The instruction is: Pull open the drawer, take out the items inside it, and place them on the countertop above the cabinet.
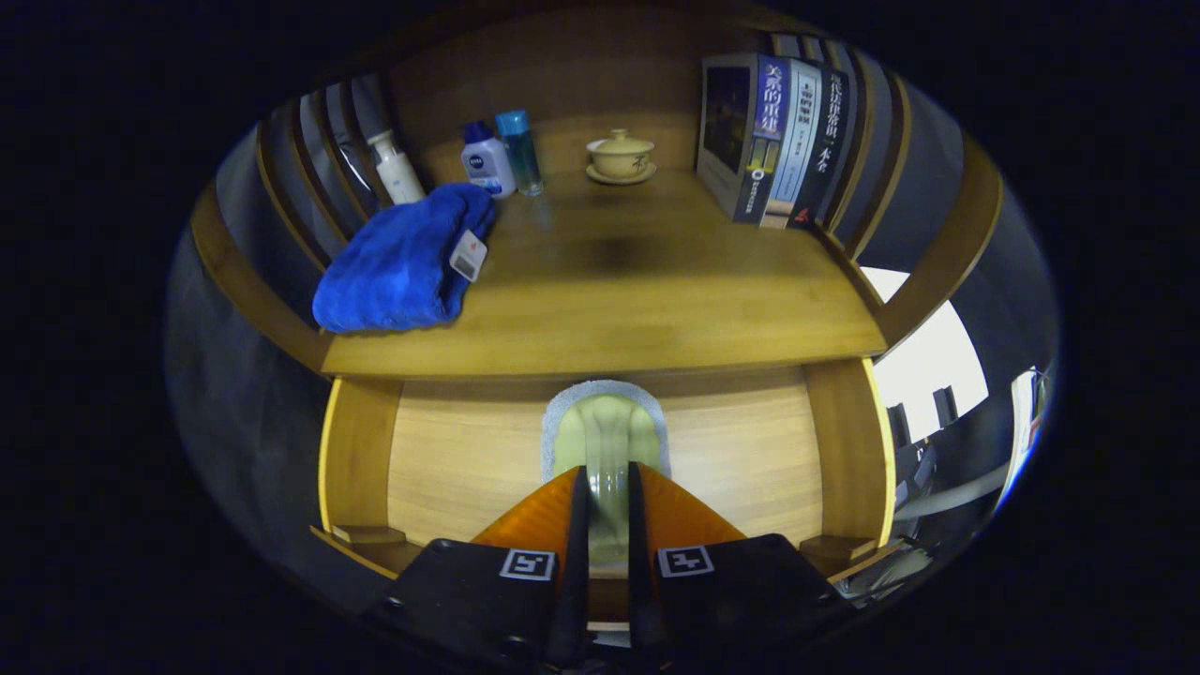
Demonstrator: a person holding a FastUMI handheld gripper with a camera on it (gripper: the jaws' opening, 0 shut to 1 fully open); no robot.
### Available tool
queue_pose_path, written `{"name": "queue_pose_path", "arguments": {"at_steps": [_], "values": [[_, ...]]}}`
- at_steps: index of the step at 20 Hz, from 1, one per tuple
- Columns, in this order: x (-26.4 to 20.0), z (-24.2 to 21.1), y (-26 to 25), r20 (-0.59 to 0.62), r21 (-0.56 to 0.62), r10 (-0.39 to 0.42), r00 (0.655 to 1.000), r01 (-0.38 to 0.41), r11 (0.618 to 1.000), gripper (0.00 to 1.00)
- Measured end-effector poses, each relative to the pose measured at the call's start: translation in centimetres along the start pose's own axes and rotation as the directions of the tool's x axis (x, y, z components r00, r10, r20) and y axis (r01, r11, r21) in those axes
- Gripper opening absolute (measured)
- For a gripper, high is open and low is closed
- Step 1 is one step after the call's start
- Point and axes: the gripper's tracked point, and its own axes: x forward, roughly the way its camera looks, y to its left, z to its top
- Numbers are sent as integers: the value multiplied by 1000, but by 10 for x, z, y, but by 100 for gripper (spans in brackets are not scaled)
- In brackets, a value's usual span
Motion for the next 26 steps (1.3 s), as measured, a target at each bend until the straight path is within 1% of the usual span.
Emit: {"name": "queue_pose_path", "arguments": {"at_steps": [4, 8, 14, 20, 23, 25, 26], "values": [[-27, 32, -9, 31, 10, -22, 999, 22, 1000, 26], [-31, 69, -9, 63, 19, -27, 998, 26, 999, 26], [-10, 125, -4, 64, 24, -49, 997, 48, 999, 27], [36, 171, -7, 53, 3, -80, 995, 80, 997, 26], [51, 181, -7, 60, 14, -74, 995, 73, 997, 26], [53, 183, -7, 72, 25, -72, 995, 71, 997, 26], [54, 186, -8, 88, 22, -77, 993, 75, 997, 31]]}}
